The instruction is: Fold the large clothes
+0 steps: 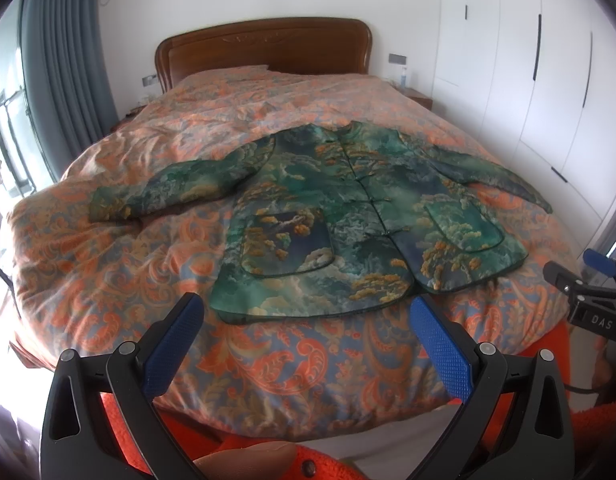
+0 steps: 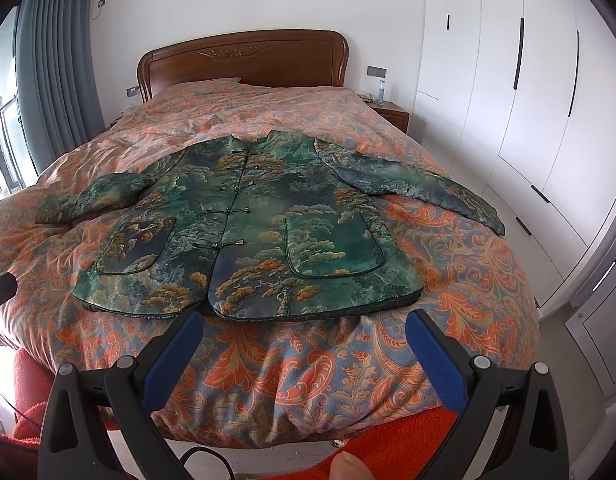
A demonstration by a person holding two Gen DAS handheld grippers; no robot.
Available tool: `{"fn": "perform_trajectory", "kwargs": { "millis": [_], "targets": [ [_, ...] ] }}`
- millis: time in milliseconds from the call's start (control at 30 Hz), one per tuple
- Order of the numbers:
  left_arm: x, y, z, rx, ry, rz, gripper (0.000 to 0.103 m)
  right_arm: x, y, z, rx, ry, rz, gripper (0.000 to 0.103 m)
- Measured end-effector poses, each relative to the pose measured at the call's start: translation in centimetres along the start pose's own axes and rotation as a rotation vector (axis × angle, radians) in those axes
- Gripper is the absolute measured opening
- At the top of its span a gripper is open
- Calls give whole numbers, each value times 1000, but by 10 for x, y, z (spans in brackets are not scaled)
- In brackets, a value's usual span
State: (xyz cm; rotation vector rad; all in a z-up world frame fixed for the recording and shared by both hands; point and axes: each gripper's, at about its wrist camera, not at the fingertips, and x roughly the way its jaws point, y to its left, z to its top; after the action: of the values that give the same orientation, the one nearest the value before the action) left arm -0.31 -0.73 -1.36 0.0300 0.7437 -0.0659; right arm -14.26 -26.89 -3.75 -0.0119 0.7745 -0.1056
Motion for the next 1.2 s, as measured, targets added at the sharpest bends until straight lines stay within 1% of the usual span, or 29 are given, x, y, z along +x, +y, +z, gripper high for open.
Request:
{"fn": "perform_trajectory", "kwargs": {
  "millis": [767,1200],
  "targets": [
    [-2,4,5,1,9,5,103,-2,1,4,-2,-1,4,103],
    [-2,7,3,2,13,7,103,1,-1,-2,7,3,2,103]
  ]
}}
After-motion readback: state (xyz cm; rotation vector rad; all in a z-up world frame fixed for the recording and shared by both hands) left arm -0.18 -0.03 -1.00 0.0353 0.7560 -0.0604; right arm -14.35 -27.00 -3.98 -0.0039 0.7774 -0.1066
